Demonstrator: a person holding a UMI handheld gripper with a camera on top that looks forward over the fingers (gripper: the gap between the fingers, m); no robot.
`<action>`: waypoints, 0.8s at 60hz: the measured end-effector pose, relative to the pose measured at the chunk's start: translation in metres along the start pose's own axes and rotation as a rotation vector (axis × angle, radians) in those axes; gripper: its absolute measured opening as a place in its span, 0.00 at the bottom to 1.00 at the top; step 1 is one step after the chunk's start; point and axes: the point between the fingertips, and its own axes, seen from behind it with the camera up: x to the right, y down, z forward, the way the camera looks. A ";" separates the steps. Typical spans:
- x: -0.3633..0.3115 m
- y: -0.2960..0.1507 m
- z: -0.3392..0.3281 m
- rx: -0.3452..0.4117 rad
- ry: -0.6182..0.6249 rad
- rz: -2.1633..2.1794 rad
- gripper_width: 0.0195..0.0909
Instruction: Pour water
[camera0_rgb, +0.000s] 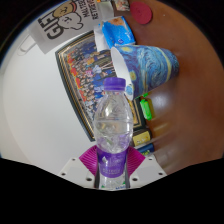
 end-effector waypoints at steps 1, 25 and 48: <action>-0.001 0.000 0.000 0.001 -0.004 0.005 0.20; -0.055 -0.001 -0.005 0.035 0.089 -0.518 0.20; -0.164 -0.091 -0.039 0.229 0.223 -1.411 0.20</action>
